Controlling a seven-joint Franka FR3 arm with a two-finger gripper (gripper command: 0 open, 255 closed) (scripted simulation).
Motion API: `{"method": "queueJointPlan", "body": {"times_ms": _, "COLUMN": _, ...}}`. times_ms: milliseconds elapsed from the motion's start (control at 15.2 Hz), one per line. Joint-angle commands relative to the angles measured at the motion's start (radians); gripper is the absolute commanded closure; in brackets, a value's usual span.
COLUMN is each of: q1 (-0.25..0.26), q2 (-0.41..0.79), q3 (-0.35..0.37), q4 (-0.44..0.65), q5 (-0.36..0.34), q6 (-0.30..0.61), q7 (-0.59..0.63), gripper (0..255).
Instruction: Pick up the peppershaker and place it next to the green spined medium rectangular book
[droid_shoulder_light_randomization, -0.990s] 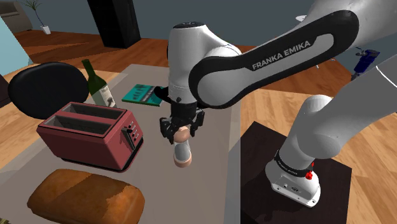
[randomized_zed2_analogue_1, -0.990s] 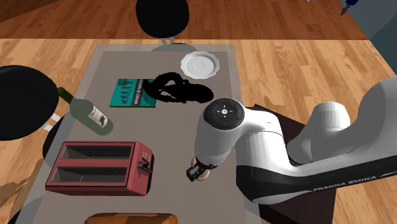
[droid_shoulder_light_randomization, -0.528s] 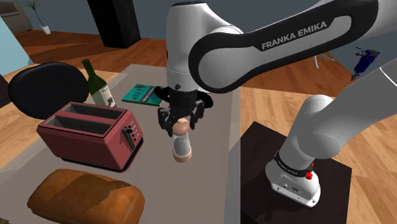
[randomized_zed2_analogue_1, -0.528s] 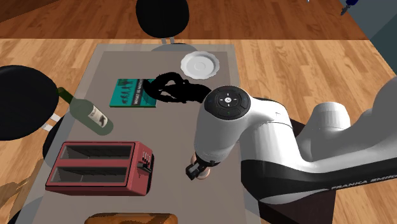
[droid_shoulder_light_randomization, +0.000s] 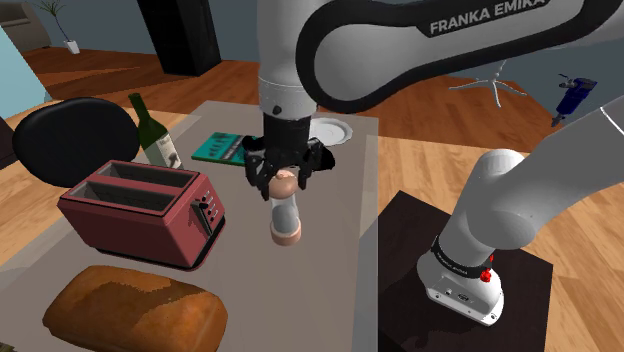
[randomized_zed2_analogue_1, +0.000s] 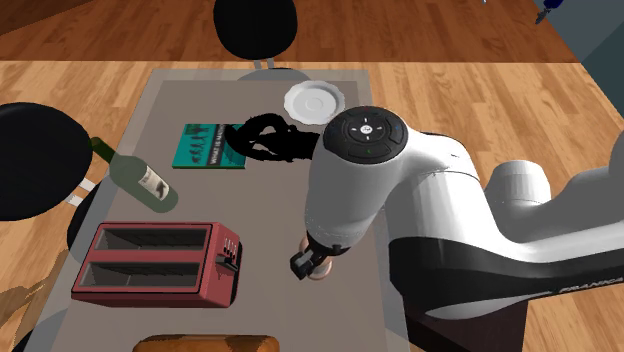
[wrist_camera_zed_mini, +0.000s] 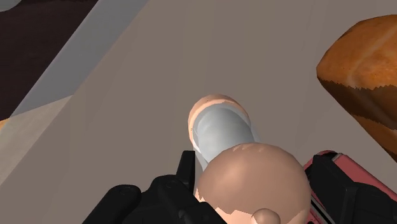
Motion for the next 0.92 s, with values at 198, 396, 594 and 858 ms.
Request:
{"method": "queueJointPlan", "body": {"times_ms": 198, "q1": -0.004, "q2": -0.005, "q3": -0.012, "q4": 0.062, "q5": -0.010, "q6": -0.067, "q7": 0.007, "gripper": 255}}
{"method": "queueJointPlan", "body": {"times_ms": 396, "q1": -0.007, "q2": -0.006, "q3": -0.018, "q4": 0.101, "q5": -0.016, "q6": -0.107, "q7": 0.012, "gripper": 255}}
{"method": "queueJointPlan", "body": {"times_ms": 594, "q1": -0.009, "q2": -0.005, "q3": -0.024, "q4": 0.142, "q5": -0.021, "q6": -0.147, "q7": 0.016, "gripper": 255}}
{"method": "queueJointPlan", "body": {"times_ms": 858, "q1": -0.013, "q2": 0.000, "q3": -0.032, "q4": 0.198, "q5": -0.029, "q6": -0.198, "q7": 0.023, "gripper": 255}}
